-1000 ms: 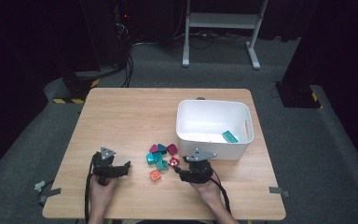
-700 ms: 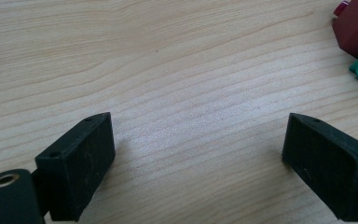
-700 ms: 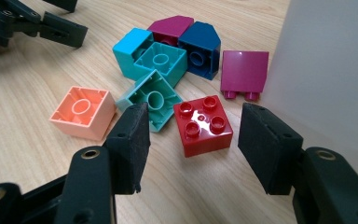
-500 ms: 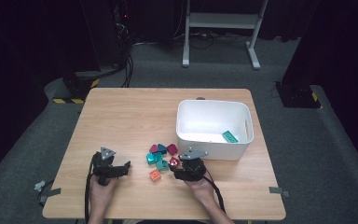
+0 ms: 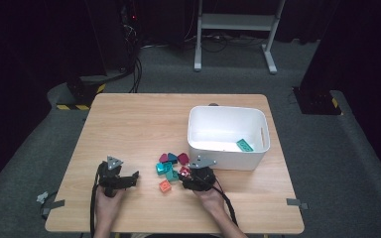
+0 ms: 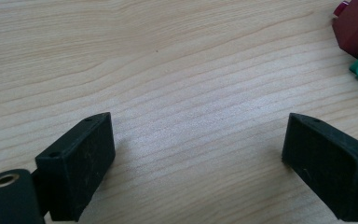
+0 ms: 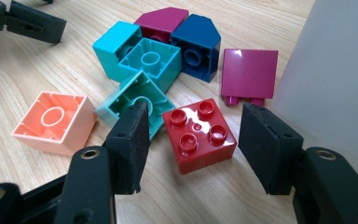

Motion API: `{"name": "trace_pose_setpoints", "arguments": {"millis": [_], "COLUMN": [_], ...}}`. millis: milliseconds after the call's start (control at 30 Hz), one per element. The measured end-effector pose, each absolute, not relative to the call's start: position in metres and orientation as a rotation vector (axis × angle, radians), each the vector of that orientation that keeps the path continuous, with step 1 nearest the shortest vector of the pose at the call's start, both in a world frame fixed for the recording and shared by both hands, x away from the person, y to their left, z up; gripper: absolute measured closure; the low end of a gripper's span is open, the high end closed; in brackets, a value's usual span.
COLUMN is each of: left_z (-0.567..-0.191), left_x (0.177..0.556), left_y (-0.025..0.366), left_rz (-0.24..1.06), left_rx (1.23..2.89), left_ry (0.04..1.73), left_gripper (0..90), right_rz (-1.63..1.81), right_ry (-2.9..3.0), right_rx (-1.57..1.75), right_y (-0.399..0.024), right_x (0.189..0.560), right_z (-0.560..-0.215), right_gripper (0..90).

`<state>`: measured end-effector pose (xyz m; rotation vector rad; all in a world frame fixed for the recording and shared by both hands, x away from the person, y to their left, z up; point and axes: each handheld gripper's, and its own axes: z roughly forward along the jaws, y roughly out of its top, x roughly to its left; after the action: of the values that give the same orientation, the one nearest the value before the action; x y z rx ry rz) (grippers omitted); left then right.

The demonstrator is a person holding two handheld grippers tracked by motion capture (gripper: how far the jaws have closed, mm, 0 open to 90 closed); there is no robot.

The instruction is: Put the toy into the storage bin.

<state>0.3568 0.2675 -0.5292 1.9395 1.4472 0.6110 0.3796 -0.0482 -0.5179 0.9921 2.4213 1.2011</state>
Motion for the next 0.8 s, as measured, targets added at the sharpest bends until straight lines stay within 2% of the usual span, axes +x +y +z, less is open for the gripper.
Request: {"name": "trace_pose_setpoints", "arguments": {"millis": [267,533,800], "left_z": [-0.5292,-0.5292,-0.5292], "left_x": [0.3568,0.3568,0.3568], "left_y": [0.2675,0.2675,0.2675], "left_rz": [0.611,0.611,0.611], "left_rx": [1.940,1.939,1.939], "left_ry": [1.447,1.447,1.447], "left_gripper": [9.3,9.3,9.3], "right_rz": [1.174,1.140,1.130], "right_ry": [2.440,2.461,2.473], "right_rx": [0.988,0.972,0.960], "right_y": [-0.0407,-0.0420,-0.0441], "right_x": [0.3842,0.3848,0.3838], "right_z": [-0.5188,-0.5227,-0.5223], "right_gripper": [45.6,57.2,58.4]}}
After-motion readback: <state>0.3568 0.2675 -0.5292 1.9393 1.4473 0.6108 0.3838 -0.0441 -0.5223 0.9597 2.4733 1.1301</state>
